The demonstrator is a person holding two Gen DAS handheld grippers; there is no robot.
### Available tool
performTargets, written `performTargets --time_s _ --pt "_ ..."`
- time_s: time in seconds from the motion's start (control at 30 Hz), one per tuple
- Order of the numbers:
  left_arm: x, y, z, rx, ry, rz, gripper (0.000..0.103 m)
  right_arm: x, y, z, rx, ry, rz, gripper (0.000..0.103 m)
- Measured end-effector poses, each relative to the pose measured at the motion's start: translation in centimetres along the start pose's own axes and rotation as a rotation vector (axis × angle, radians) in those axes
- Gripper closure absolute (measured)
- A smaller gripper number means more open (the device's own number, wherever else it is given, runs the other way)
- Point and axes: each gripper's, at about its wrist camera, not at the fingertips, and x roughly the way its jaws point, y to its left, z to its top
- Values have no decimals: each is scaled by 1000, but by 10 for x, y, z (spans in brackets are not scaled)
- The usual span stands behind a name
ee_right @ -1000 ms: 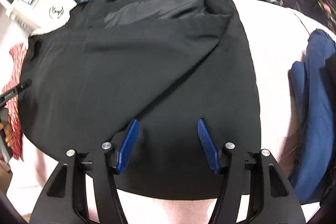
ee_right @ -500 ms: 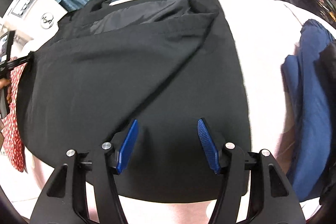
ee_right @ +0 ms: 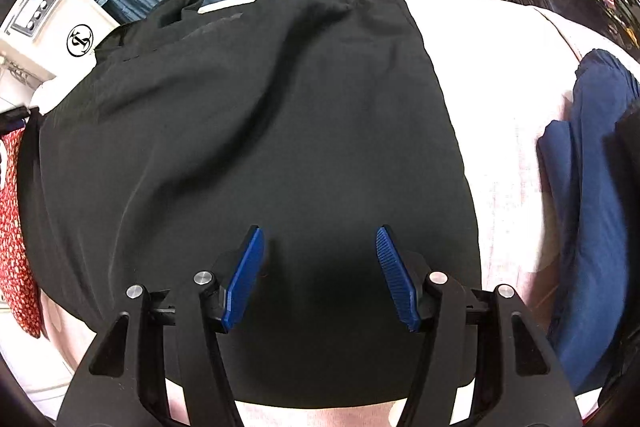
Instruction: Fold large clothes
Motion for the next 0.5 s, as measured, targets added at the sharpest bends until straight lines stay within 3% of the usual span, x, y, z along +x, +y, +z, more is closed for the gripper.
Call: performTargets --time_s 0.1,0.2,0.4,0.5 --pt "-34 3 -37 -8 -23 -69 9 -6 -10 -11 30 -5 -7 44" --pt "-56 22 -102 -75 30 -143 9 -12 -30 -28 71 5 -20 44" --pt "-58 48 -212 -202 157 -146 9 -27 -63 -58 128 14 -56 44" --pt "-37 57 -236 -282 184 -182 10 -23 -78 -69 192 39 -18 44"
